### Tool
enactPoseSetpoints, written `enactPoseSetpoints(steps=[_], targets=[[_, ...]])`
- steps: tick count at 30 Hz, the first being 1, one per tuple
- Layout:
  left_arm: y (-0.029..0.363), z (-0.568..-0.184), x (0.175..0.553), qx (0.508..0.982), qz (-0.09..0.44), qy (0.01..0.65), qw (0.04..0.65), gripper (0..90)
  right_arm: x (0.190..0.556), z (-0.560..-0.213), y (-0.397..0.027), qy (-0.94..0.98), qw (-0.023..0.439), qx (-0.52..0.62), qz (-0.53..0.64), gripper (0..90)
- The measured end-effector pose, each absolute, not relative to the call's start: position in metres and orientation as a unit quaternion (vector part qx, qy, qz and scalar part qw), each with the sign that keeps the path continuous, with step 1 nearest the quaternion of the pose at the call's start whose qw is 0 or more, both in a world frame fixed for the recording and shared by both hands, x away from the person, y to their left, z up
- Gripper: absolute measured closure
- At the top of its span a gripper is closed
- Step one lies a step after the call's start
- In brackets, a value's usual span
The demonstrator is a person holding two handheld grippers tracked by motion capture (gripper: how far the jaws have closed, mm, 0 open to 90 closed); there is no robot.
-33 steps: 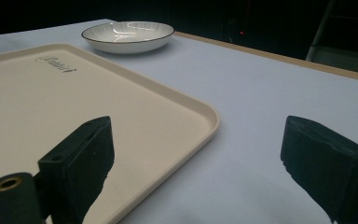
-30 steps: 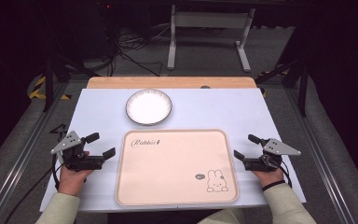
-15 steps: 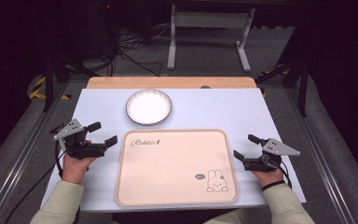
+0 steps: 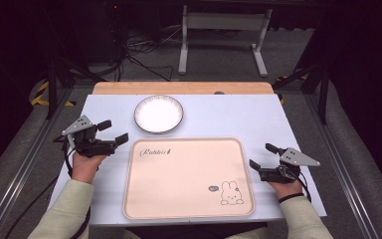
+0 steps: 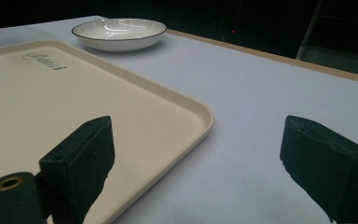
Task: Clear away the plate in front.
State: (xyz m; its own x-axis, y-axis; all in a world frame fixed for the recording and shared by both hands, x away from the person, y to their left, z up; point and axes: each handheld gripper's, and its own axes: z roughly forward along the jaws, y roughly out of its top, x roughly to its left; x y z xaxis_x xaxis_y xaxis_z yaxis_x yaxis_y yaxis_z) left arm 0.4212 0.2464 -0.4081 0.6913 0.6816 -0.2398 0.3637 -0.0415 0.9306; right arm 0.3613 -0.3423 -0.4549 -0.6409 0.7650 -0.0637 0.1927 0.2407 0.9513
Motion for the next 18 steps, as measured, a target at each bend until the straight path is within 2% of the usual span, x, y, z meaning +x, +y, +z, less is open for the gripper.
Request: enactPoseSetpoints(steps=[18], targets=[[0.237, -0.405, 0.461, 0.714, 0.13, 0.367, 0.582, 0.3, 0.361, -0.455, -0.341, 0.74, 0.277, 0.329, 0.518, 11.0]])
